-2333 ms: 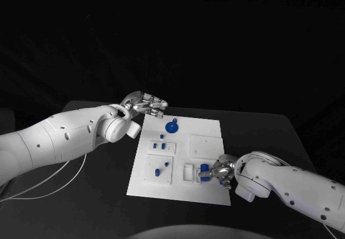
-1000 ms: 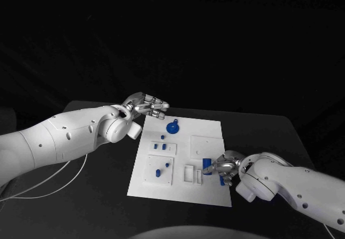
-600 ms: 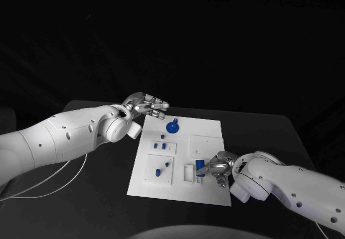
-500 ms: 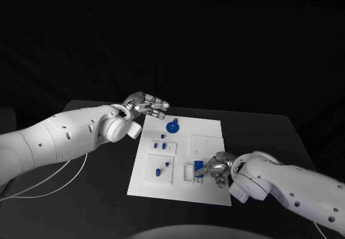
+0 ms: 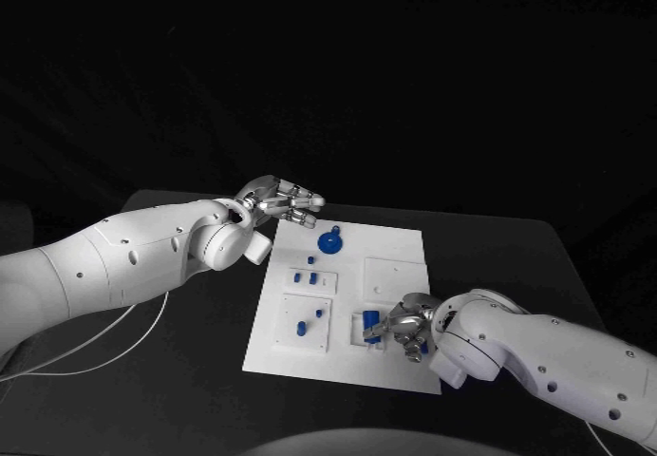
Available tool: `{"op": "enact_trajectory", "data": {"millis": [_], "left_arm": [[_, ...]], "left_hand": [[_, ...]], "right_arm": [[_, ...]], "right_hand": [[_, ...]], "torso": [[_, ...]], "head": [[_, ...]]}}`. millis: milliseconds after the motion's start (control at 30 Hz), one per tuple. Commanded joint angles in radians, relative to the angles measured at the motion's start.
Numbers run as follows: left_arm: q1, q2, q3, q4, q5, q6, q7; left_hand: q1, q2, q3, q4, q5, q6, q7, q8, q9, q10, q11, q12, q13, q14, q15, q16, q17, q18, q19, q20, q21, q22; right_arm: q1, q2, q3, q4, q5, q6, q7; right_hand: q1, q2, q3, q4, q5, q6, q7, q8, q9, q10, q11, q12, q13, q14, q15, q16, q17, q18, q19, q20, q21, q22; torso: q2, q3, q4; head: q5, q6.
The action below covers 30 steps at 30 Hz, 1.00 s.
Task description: Assemble the parts on the task board
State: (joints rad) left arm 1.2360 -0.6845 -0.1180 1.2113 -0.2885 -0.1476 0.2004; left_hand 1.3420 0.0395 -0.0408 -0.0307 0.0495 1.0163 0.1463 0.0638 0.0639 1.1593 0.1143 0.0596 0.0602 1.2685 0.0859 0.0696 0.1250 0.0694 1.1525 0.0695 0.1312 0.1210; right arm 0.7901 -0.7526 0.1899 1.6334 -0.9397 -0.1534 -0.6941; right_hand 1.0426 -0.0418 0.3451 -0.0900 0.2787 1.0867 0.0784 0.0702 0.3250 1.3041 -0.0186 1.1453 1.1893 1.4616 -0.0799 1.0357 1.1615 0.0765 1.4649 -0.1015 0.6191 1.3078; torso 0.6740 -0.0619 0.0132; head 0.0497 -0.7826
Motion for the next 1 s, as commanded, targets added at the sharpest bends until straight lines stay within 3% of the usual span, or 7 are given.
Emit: {"op": "enact_trajectory", "data": {"millis": [33, 267, 633, 767, 900, 933, 1000], "left_arm": [[0.000, 0.003, 0.001, 0.001, 0.001, 0.022, 0.001], [0.000, 0.004, 0.001, 0.002, 0.001, 0.025, -0.001], [0.000, 0.003, 0.000, 0.003, 0.001, 0.026, -0.002], [0.000, 0.003, 0.000, 0.003, 0.001, 0.026, -0.003], [0.000, 0.002, 0.000, 0.003, 0.001, 0.025, -0.003], [0.000, 0.002, 0.000, 0.003, 0.001, 0.025, -0.003], [0.000, 0.002, 0.000, 0.003, 0.001, 0.025, -0.004]], "left_hand": [[-0.011, -0.001, -0.002, 0.003, 0.001, -0.010, 0.000, 0.001, 0.000, -0.003, 0.003, 0.000, 0.000, -0.011, 0.001, -0.002, 0.001, -0.005, -0.009, 0.001, 0.000, 0.001], [-0.011, 0.000, -0.002, 0.004, 0.001, -0.010, 0.000, 0.001, 0.000, -0.003, 0.003, 0.000, 0.000, -0.011, 0.002, -0.002, 0.001, -0.006, -0.010, 0.001, 0.000, 0.001], [-0.011, -0.001, -0.002, 0.006, 0.001, -0.010, 0.000, 0.001, 0.000, -0.004, 0.003, 0.000, 0.000, -0.014, 0.003, -0.002, 0.000, -0.005, -0.012, 0.002, -0.002, 0.000], [-0.011, -0.001, -0.001, 0.007, 0.001, -0.010, 0.000, 0.001, 0.000, -0.004, 0.003, 0.000, 0.000, -0.015, 0.003, -0.002, 0.000, -0.005, -0.012, 0.002, -0.002, 0.000], [-0.011, -0.001, -0.001, 0.007, 0.001, -0.010, 0.000, 0.001, 0.000, -0.004, 0.003, 0.000, 0.000, -0.015, 0.003, -0.002, 0.000, -0.005, -0.012, 0.002, -0.002, 0.000], [-0.011, -0.001, -0.001, 0.007, 0.001, -0.010, 0.000, 0.001, 0.000, -0.004, 0.003, 0.000, 0.000, -0.015, 0.003, -0.002, 0.000, -0.005, -0.012, 0.002, -0.002, 0.000], [-0.011, -0.001, -0.001, 0.007, 0.001, -0.011, 0.000, 0.001, 0.000, -0.005, 0.004, 0.000, 0.000, -0.017, 0.003, -0.002, -0.001, -0.005, -0.013, 0.003, -0.003, 0.000]], "right_arm": [[0.000, 0.012, -0.005, -0.007, -0.013, 0.034, -0.021], [0.007, 0.026, -0.010, -0.026, -0.020, 0.044, -0.022], [0.012, 0.030, -0.022, -0.039, -0.023, 0.068, -0.025], [0.013, 0.036, -0.023, -0.046, -0.027, 0.067, -0.025], [0.013, 0.039, -0.025, -0.047, -0.029, 0.073, -0.023], [0.013, 0.040, -0.025, -0.046, -0.030, 0.076, -0.022], [0.013, 0.041, -0.026, -0.045, -0.030, 0.078, -0.021]], "right_hand": [[-0.002, 0.000, -0.013, 0.008, -0.006, 0.026, -0.018, -0.007, -0.001, 0.001, -0.010, -0.004, 0.000, -0.003, -0.008, -0.006, 0.001, 0.003, 0.050, -0.008, -0.002, 0.016], [0.007, -0.010, -0.058, 0.042, -0.008, 0.027, -0.019, -0.007, 0.004, 0.001, -0.010, -0.007, -0.002, -0.003, -0.008, -0.009, 0.002, 0.002, 0.051, -0.009, -0.006, 0.015], [0.001, -0.012, -0.070, 0.051, -0.009, 0.026, -0.018, -0.007, 0.005, -0.003, -0.009, -0.013, -0.006, -0.004, -0.008, -0.014, -0.001, 0.003, 0.050, -0.009, -0.014, 0.012], [-0.009, -0.019, -0.082, 0.077, -0.073, 0.025, -0.017, -0.007, 0.005, -0.004, -0.008, -0.014, -0.008, -0.004, -0.007, -0.016, -0.001, 0.003, 0.050, -0.008, -0.015, 0.012], [-0.005, -0.059, -0.073, 0.133, -0.129, 0.024, -0.016, -0.007, 0.009, -0.005, -0.007, -0.017, -0.011, -0.004, -0.006, -0.019, -0.002, 0.004, 0.050, -0.006, -0.019, 0.010], [0.006, -0.107, -0.059, 0.191, -0.166, 0.021, -0.014, -0.007, 0.013, -0.006, -0.005, -0.019, -0.013, -0.004, -0.005, -0.021, -0.003, 0.005, 0.050, -0.006, -0.020, 0.010], [0.021, -0.134, -0.097, 0.240, -0.183, 0.016, -0.014, -0.006, 0.018, -0.008, -0.004, -0.020, -0.015, -0.004, -0.004, -0.023, -0.003, 0.005, 0.049, -0.005, -0.023, 0.009]], "torso": [[0.000, -0.0005, 0.0001], [0.000, -0.0004, -0.0002], [0.001, -0.0001, -0.0011], [0.001, -0.0004, -0.0006], [0.001, 0.0006, -0.0009], [0.001, 0.0003, -0.0010], [0.001, 0.0002, -0.0011]], "head": [[0.003, 0.000], [0.004, 0.001], [0.006, 0.000], [0.005, 0.000], [0.007, -0.001], [0.008, -0.001], [0.008, -0.001]]}}
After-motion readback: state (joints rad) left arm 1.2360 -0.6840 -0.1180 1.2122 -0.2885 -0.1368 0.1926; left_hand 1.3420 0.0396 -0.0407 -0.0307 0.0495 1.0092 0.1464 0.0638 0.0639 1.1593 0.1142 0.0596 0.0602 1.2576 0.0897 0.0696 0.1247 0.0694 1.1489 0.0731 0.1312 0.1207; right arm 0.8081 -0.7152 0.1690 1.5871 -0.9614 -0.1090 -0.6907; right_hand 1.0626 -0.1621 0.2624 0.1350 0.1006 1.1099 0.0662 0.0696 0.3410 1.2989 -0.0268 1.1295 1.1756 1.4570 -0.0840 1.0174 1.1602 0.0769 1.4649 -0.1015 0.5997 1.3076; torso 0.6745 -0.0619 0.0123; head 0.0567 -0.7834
